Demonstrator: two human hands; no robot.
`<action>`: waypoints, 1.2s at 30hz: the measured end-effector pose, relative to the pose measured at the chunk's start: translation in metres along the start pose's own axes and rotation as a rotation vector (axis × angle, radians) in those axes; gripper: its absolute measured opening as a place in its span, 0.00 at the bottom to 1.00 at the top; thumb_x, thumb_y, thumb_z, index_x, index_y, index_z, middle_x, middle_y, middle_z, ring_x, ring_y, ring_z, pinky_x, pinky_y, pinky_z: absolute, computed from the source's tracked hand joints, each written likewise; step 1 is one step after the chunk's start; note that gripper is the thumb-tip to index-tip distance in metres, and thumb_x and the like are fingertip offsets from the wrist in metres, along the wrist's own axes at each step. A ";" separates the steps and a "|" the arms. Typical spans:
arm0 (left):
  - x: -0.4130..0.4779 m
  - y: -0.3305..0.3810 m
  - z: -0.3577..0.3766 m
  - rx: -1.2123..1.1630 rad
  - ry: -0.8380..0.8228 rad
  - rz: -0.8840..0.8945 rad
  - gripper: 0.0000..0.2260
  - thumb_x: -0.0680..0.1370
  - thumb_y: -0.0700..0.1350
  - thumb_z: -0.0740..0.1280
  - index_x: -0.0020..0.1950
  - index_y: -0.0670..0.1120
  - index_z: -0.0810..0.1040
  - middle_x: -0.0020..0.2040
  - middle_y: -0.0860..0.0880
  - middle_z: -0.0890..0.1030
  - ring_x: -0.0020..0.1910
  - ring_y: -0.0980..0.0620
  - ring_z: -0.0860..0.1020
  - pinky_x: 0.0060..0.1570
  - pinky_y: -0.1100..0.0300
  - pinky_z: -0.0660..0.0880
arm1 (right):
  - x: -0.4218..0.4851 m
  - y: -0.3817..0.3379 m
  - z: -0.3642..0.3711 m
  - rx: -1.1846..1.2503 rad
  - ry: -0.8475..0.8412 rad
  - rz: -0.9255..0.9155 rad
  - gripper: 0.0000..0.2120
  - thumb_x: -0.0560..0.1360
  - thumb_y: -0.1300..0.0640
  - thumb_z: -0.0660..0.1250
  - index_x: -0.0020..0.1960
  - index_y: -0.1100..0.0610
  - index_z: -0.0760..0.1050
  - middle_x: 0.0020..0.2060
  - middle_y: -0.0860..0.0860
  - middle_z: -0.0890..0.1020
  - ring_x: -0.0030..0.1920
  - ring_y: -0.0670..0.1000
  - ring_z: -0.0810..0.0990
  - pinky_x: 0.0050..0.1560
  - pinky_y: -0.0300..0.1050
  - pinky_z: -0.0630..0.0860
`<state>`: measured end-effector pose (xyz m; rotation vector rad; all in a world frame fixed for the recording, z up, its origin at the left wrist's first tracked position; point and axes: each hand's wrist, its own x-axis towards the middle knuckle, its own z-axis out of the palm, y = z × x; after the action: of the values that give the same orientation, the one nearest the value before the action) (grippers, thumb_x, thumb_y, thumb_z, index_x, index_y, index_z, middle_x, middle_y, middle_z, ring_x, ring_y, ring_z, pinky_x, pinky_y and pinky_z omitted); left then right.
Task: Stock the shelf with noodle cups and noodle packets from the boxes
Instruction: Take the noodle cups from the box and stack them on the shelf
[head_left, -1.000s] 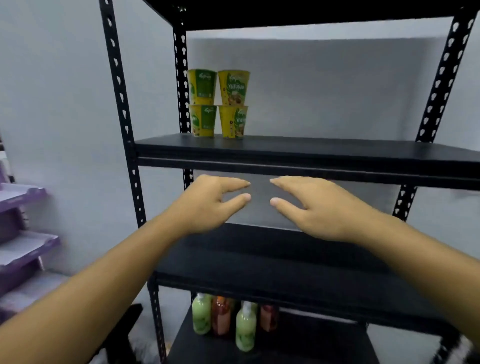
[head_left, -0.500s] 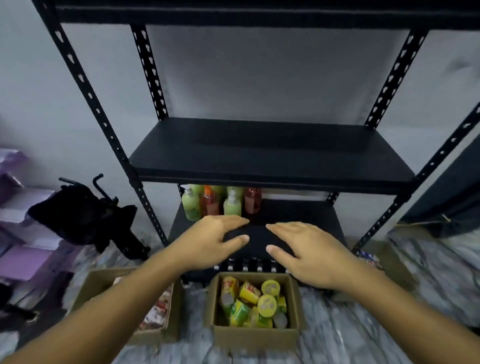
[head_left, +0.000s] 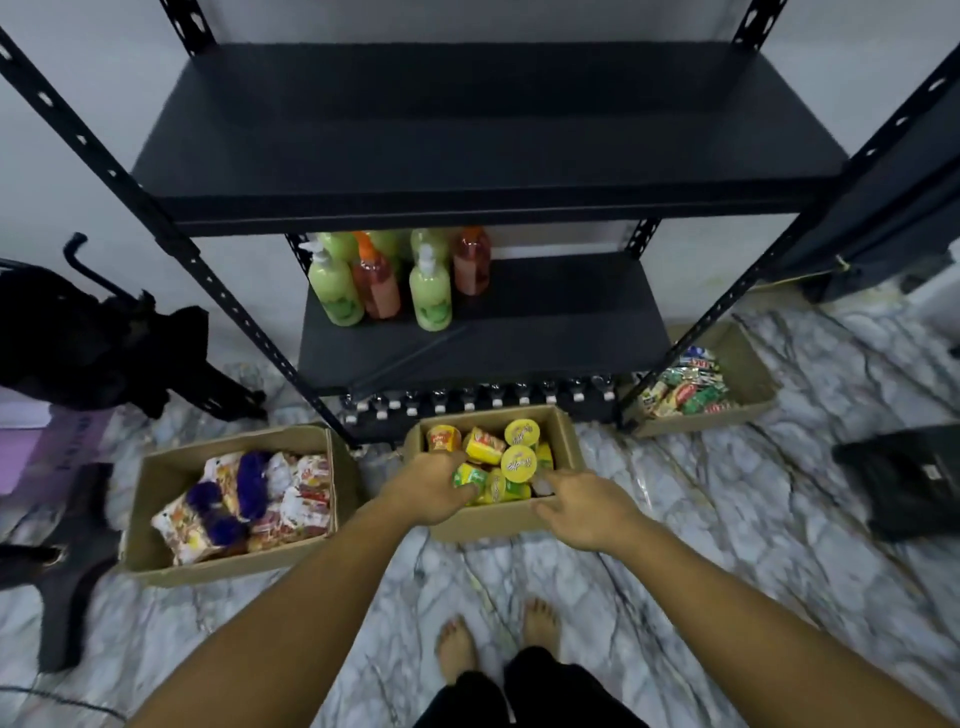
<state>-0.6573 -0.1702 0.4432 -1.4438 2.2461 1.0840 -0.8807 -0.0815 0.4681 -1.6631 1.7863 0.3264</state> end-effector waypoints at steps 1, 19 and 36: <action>0.004 -0.003 0.006 -0.003 -0.005 -0.002 0.26 0.82 0.58 0.66 0.76 0.47 0.71 0.66 0.42 0.80 0.63 0.42 0.78 0.59 0.49 0.77 | 0.003 0.001 0.007 0.006 -0.011 0.019 0.28 0.83 0.39 0.56 0.77 0.54 0.65 0.71 0.55 0.73 0.68 0.59 0.73 0.60 0.53 0.75; 0.063 -0.035 0.065 -0.107 0.025 -0.120 0.24 0.81 0.56 0.66 0.74 0.47 0.70 0.69 0.45 0.75 0.65 0.43 0.75 0.61 0.51 0.75 | 0.087 0.047 0.041 0.094 -0.056 0.051 0.32 0.82 0.37 0.58 0.81 0.50 0.60 0.72 0.56 0.73 0.69 0.59 0.74 0.62 0.54 0.76; 0.304 -0.147 0.255 -0.150 0.165 -0.158 0.32 0.79 0.60 0.68 0.79 0.49 0.66 0.75 0.43 0.71 0.72 0.40 0.71 0.65 0.49 0.74 | 0.325 0.171 0.220 0.246 0.030 0.027 0.39 0.72 0.32 0.67 0.79 0.44 0.62 0.75 0.49 0.71 0.71 0.54 0.73 0.65 0.51 0.75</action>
<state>-0.7169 -0.2281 0.0283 -1.7998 2.1505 1.1407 -0.9685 -0.1797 0.0608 -1.4782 1.7927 0.0888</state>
